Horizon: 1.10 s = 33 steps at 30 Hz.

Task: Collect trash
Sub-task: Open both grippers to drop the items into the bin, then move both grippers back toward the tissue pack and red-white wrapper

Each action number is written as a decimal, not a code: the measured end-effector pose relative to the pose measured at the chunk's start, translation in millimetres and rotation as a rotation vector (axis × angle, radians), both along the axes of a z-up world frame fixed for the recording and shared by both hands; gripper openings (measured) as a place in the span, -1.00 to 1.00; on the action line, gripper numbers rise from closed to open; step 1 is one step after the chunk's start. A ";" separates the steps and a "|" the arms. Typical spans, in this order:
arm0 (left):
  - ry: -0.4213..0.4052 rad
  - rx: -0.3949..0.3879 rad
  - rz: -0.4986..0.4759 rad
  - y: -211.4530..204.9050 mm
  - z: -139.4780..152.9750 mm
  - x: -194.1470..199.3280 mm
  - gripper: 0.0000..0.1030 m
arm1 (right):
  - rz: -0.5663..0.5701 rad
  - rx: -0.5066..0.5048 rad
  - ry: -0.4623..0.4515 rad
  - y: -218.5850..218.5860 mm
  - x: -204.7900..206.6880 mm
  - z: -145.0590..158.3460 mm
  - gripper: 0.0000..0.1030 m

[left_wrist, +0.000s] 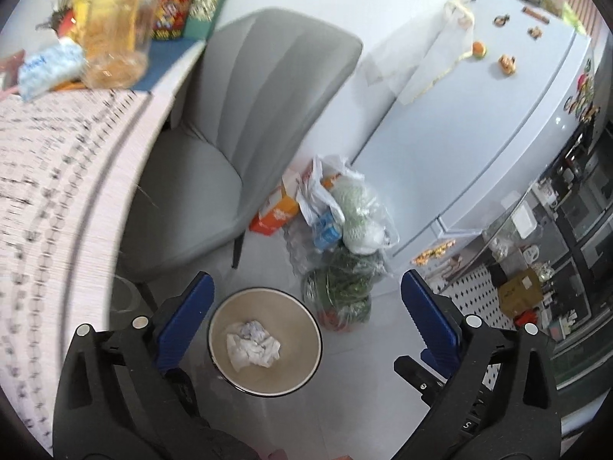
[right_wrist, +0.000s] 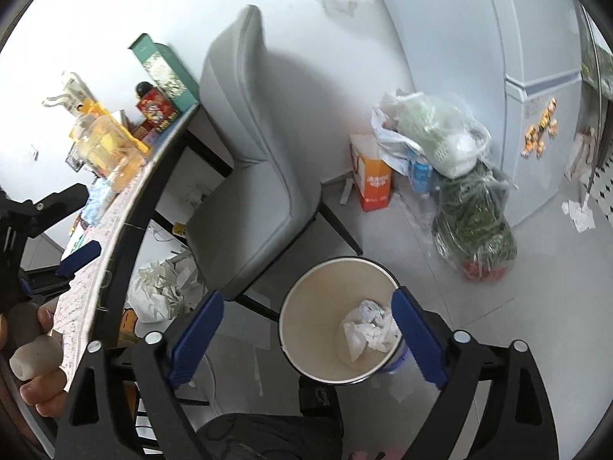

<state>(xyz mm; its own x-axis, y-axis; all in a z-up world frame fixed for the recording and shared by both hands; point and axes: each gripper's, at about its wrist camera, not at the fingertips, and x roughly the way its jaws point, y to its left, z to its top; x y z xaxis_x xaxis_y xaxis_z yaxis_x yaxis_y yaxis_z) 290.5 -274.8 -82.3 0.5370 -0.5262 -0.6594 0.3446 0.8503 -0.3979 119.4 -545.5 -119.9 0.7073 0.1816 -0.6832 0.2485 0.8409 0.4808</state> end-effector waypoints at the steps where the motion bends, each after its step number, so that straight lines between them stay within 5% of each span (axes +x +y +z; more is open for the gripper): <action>1: -0.012 -0.004 0.011 6.1 6.2 -3.1 0.88 | 0.008 -0.003 -0.009 4.8 -0.1 5.1 0.78; 13: -0.095 0.003 0.165 100.6 52.2 -48.7 0.88 | 0.134 -0.038 -0.105 78.5 -5.0 63.8 0.85; 33: -0.143 -0.032 0.486 282.1 60.8 -103.7 0.88 | 0.420 -0.074 -0.179 230.0 -0.3 117.2 0.85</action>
<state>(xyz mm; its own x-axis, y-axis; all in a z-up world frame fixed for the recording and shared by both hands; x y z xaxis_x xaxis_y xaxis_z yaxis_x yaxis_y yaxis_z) 186.8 7.3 -21.5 0.8089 -0.2111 -0.5488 -0.0352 0.9142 -0.4037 119.2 -315.5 -2.7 0.6913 0.4331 -0.5784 -0.2024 0.8845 0.4203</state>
